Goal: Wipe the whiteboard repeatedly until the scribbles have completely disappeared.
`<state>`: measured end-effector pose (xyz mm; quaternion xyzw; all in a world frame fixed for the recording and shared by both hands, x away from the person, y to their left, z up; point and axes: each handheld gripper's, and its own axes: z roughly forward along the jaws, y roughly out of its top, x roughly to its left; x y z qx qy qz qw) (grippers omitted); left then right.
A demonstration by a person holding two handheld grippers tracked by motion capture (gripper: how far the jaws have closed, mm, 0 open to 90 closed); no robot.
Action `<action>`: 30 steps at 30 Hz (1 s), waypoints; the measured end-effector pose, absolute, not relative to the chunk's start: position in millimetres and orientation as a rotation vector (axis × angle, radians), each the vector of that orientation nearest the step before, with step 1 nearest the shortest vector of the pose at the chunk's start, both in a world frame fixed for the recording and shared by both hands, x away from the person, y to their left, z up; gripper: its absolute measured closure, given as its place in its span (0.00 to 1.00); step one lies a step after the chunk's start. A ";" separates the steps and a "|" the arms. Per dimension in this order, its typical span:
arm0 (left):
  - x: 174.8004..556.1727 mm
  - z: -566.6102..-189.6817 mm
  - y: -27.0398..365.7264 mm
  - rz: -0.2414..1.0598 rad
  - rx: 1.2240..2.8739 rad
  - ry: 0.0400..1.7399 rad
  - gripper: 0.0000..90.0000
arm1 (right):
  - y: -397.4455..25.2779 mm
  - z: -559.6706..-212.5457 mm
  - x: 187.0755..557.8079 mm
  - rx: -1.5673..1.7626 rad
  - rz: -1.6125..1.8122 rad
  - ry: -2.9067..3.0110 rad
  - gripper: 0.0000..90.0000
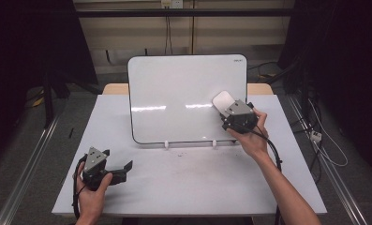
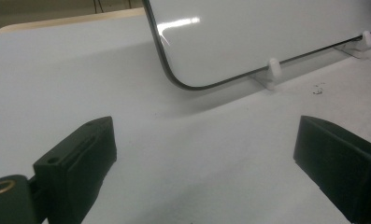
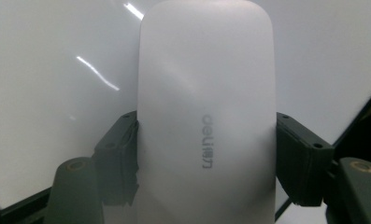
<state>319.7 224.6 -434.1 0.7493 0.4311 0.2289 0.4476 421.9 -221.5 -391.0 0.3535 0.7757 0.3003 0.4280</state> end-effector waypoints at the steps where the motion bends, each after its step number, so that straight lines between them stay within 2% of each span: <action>1: 319.9 -434.5 224.6 0.563 1.850 1.072 0.07 | -222.7 -388.1 424.2 0.891 0.750 1.932 0.35; 6: 319.8 -434.5 225.3 0.562 1.851 1.069 0.07 | -226.7 -381.1 431.1 0.915 0.763 1.904 0.35; 22: 319.2 -434.2 222.8 0.569 1.856 1.065 0.07 | -210.7 -423.8 392.0 0.833 0.721 1.958 0.35; 30: 319.0 -434.0 222.9 0.571 1.852 1.062 0.07 | -194.1 -430.2 385.7 0.806 0.693 1.998 0.35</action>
